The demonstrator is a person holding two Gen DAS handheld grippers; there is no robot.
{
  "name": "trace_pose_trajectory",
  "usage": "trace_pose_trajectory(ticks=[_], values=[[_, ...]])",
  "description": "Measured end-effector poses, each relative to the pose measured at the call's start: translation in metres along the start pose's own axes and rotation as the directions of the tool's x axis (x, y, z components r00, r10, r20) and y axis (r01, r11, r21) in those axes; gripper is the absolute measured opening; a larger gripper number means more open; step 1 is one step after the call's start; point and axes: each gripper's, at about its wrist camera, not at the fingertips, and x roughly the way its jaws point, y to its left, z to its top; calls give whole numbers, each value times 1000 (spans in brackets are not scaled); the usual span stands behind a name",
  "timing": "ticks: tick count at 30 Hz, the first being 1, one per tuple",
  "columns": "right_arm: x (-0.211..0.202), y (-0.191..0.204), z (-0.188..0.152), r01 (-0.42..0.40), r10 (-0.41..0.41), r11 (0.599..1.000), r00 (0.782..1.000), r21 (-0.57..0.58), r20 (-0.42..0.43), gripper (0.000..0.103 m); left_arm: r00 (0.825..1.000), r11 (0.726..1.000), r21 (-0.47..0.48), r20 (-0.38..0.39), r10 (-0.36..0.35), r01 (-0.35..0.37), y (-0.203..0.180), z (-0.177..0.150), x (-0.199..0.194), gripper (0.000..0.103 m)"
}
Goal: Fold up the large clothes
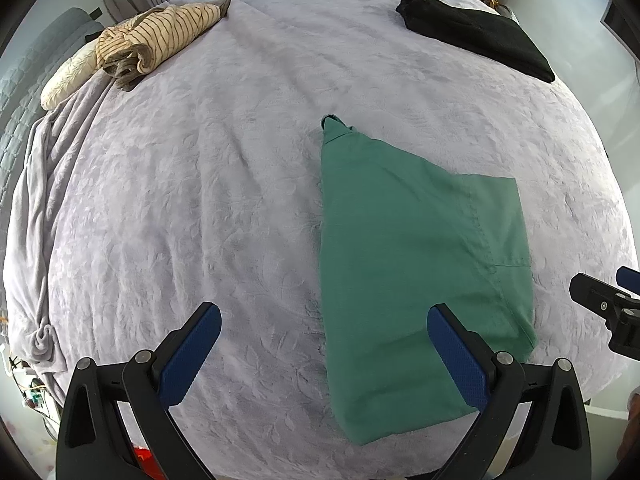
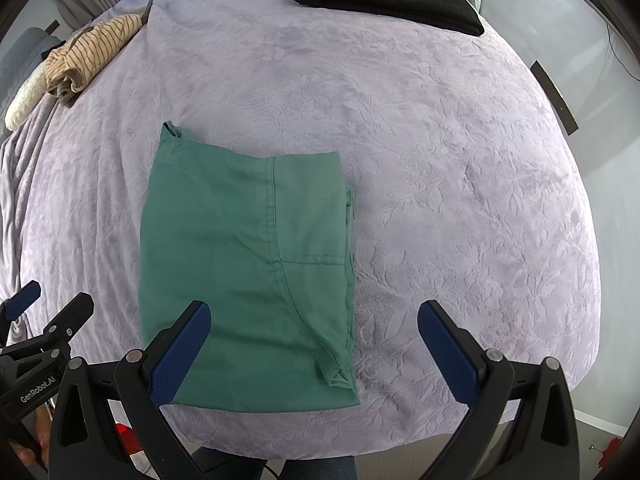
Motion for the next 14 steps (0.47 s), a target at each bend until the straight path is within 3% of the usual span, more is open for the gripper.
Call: trace_pose_trajectory(ticks=[14], values=[[5, 1, 1, 4, -4, 1000, 1000, -11, -14, 103, 1000, 1000, -22, -3, -12, 12, 8, -1, 3, 103]])
